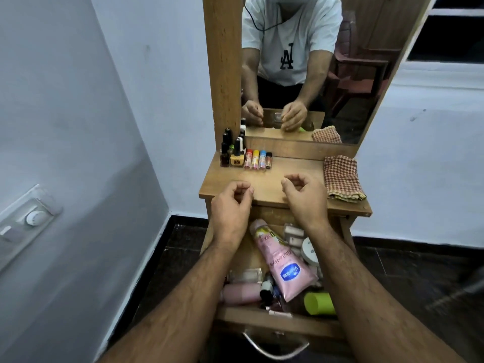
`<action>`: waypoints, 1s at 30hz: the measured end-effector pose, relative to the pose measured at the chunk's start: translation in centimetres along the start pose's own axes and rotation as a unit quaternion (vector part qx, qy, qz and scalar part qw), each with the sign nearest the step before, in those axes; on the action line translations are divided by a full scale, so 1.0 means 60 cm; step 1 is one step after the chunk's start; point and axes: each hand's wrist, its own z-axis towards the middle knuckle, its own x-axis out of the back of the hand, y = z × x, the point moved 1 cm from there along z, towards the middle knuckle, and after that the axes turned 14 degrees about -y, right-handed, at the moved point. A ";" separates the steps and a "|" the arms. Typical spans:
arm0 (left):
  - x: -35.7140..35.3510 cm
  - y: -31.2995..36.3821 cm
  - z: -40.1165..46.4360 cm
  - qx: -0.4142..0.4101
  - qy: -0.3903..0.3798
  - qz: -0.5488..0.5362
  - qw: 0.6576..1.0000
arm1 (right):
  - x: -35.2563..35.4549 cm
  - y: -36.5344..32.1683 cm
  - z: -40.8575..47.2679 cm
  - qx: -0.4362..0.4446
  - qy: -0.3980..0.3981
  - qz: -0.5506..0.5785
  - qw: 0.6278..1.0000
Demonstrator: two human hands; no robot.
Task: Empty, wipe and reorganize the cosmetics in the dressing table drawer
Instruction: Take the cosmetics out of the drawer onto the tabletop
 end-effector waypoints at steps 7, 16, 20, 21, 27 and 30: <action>0.018 0.005 -0.079 0.027 -0.136 0.082 0.987 | 0.015 0.015 -0.121 -0.001 -0.022 -0.017 1.000; 0.061 0.011 -0.147 0.090 -0.234 0.252 0.935 | 0.002 0.021 -0.222 -0.051 -0.136 -0.091 0.985; 0.076 0.019 -0.166 0.095 -0.265 0.345 0.896 | 0.000 0.010 -0.240 -0.040 -0.208 -0.212 0.954; 0.077 0.019 -0.169 0.094 -0.271 0.355 0.890 | 0.001 0.009 -0.240 -0.039 -0.215 -0.223 0.950; 0.074 0.014 -0.180 0.092 -0.307 0.375 0.870 | 0.000 0.014 -0.237 -0.067 -0.256 -0.254 0.930; 0.070 0.007 -0.180 0.082 -0.318 0.374 0.867 | -0.009 0.018 -0.240 -0.053 -0.296 -0.284 0.911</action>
